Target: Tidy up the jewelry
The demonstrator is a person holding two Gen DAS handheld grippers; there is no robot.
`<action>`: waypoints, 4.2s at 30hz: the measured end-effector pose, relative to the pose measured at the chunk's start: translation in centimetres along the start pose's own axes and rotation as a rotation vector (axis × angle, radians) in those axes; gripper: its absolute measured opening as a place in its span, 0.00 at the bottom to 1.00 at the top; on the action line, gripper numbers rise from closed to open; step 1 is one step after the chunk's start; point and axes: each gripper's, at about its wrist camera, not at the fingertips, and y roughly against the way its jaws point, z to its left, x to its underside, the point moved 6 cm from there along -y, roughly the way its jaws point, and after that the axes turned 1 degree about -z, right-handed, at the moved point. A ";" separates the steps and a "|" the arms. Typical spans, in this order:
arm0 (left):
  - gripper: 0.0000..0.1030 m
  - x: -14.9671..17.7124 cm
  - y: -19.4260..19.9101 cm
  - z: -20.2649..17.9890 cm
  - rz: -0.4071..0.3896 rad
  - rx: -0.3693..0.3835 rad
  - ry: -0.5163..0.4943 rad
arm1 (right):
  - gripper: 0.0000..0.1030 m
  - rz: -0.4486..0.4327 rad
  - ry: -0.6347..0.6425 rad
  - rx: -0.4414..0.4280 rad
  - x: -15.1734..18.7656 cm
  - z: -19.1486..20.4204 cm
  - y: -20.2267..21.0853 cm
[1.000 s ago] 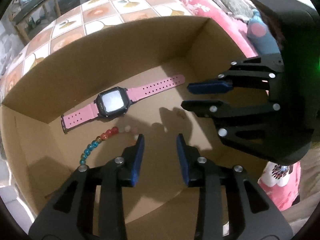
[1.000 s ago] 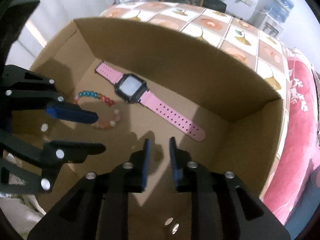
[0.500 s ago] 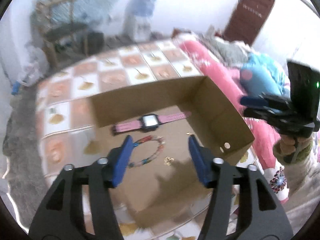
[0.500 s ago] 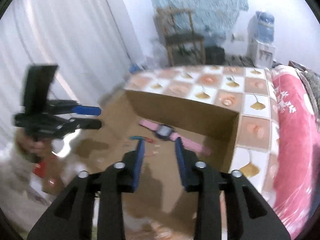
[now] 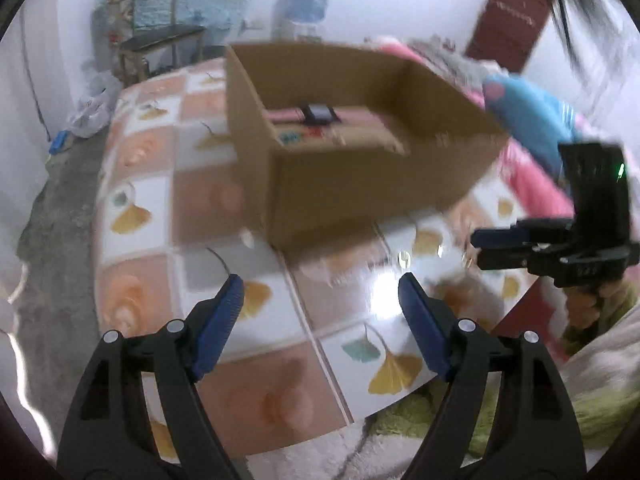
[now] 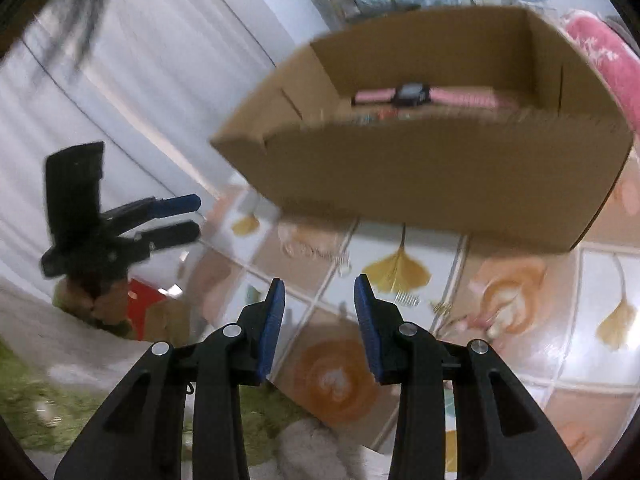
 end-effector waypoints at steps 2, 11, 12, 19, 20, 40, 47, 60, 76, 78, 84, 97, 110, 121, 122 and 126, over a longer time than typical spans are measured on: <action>0.73 0.7 -0.9 -1.2 0.001 0.006 -0.045 | 0.35 0.009 0.017 0.036 0.3 0.2 -0.9; 0.52 1.4 -3.6 -4.4 0.005 -0.036 -0.241 | 0.28 -0.014 0.072 0.239 1.1 -2.0 0.5; 0.50 1.5 -4.0 -4.4 0.013 -0.045 -0.251 | 0.27 -0.015 0.076 0.248 1.1 -2.4 0.7; 0.34 1.7 -5.6 -5.1 0.059 -0.013 -0.311 | 0.24 0.028 0.169 0.247 1.0 -3.5 0.6; 0.34 1.6 -5.8 -5.3 0.057 -0.011 -0.326 | 0.24 0.034 0.180 0.238 1.1 -3.4 0.4; 0.17 -0.2 -8.5 -6.9 0.105 0.055 -0.519 | 0.24 0.026 0.129 0.165 1.6 -4.7 1.0; 0.05 0.0 -8.4 -6.9 0.112 0.113 -0.489 | 0.24 0.032 0.116 0.163 1.6 -5.0 0.6; 0.01 1.6 -5.9 -4.4 0.110 0.059 -0.352 | 0.24 0.087 0.229 0.176 0.6 -4.5 -0.6; 0.15 2.3 -4.6 -3.3 0.110 0.087 -0.212 | 0.24 0.147 0.261 0.153 0.7 -3.5 -3.1; 0.15 2.3 -4.6 -3.2 0.109 0.085 -0.198 | 0.24 0.153 0.241 0.135 0.9 -3.3 -3.2; 0.21 2.3 -4.7 -3.2 0.112 0.080 -0.142 | 0.24 0.132 0.191 0.102 1.0 -2.5 -2.8; 0.22 2.4 -5.4 -3.5 0.142 -0.042 -0.115 | 0.24 0.106 0.218 0.197 0.9 -2.1 -3.1; 0.19 2.3 -5.6 -3.3 0.146 -0.043 -0.078 | 0.19 0.088 0.181 0.289 1.4 -2.0 -3.4; 0.14 2.2 -5.8 -3.6 0.146 -0.048 -0.081 | 0.18 0.096 0.177 0.327 1.3 -2.2 -3.6; 0.11 2.2 -5.9 -3.6 0.148 -0.050 -0.083 | 0.15 0.098 0.181 0.335 1.3 -2.2 -3.7; 0.07 2.1 -6.0 -3.6 0.153 -0.056 -0.085 | 0.12 0.108 0.182 0.347 1.4 -2.0 -4.0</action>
